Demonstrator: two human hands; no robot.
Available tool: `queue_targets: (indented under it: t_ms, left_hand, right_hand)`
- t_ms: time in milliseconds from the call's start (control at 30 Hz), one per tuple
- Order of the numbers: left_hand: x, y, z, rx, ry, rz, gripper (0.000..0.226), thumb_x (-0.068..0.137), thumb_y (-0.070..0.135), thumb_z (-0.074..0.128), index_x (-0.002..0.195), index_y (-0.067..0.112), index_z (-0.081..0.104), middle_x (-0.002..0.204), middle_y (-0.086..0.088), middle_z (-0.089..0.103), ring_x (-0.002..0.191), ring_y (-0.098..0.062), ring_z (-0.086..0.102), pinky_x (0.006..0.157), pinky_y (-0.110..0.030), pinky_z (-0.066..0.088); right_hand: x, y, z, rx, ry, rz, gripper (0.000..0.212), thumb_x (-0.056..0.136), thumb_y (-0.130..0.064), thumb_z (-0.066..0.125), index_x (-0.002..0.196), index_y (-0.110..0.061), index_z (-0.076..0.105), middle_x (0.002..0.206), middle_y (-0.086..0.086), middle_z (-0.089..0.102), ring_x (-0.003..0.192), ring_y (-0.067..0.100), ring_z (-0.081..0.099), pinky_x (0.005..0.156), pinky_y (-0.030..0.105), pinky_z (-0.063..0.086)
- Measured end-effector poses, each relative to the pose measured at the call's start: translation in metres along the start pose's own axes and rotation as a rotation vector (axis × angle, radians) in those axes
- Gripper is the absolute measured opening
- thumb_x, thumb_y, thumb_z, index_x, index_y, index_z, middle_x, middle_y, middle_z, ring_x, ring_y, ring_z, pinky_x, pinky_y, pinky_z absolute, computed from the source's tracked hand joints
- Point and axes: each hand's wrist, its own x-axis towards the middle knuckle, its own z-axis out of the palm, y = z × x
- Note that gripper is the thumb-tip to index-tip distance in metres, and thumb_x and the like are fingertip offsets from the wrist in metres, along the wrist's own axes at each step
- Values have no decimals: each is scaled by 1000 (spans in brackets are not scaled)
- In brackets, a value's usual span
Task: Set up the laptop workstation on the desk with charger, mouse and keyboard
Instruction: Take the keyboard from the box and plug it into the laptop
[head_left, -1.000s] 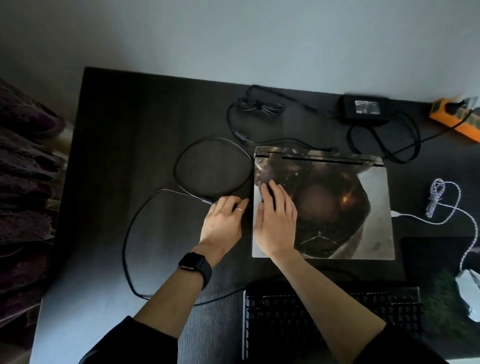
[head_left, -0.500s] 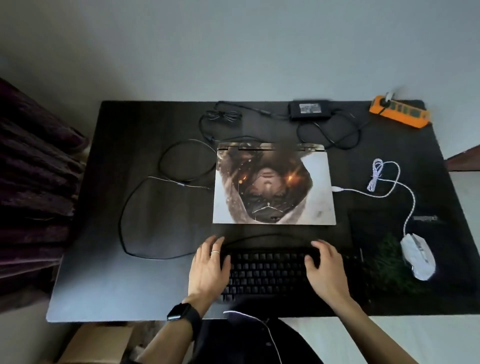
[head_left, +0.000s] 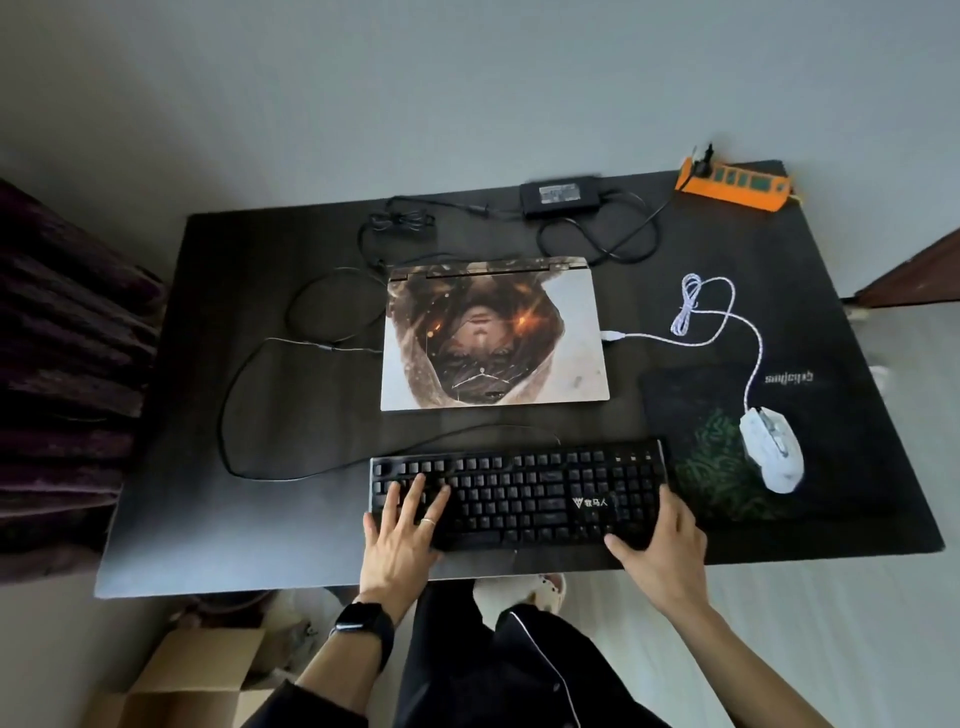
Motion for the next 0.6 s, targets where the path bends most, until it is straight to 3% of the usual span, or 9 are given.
queue_targets:
  t_ms: [67,133,333,500,600]
  left_hand:
    - [-1,-1,-2,14,-43,-14,94,91,33,65,155,42,-3,166,2,-9,152,-33,-6,113,-66,20]
    - [-3,-1,-5,20,-48,-42,90,96,32,59,154,42,-8,164,5,-17,151,-31,-12,114,-66,18]
    - [-6,-1,-4,-14,-51,-55,89,96,31,59,154,42,-6,165,5,-14,151,-30,-12,115,-64,19]
    - [-5,2,0,-25,-28,-73,86,96,28,58,156,39,-3,165,2,-13,152,-32,-7,117,-61,18]
    - [-8,13,3,-44,16,-71,82,92,26,56,158,30,7,166,-7,2,152,-33,6,118,-55,21]
  right_hand:
    - [-2,-1,4,-3,-20,-9,111,77,-44,82,159,-14,14,162,13,20,144,42,23,118,51,26]
    - [-5,-1,8,-19,-27,-28,111,78,-43,81,160,-16,12,164,11,18,144,41,21,117,50,27]
    - [-6,1,13,-46,6,-52,102,81,-44,79,159,-17,19,162,12,24,139,42,29,111,49,34]
    - [-4,3,6,-43,-14,-69,97,86,-45,73,161,-25,14,164,5,21,141,38,26,106,48,42]
    - [-6,2,-5,-52,-60,-64,91,89,-42,70,160,-28,15,163,3,23,142,35,29,106,48,44]
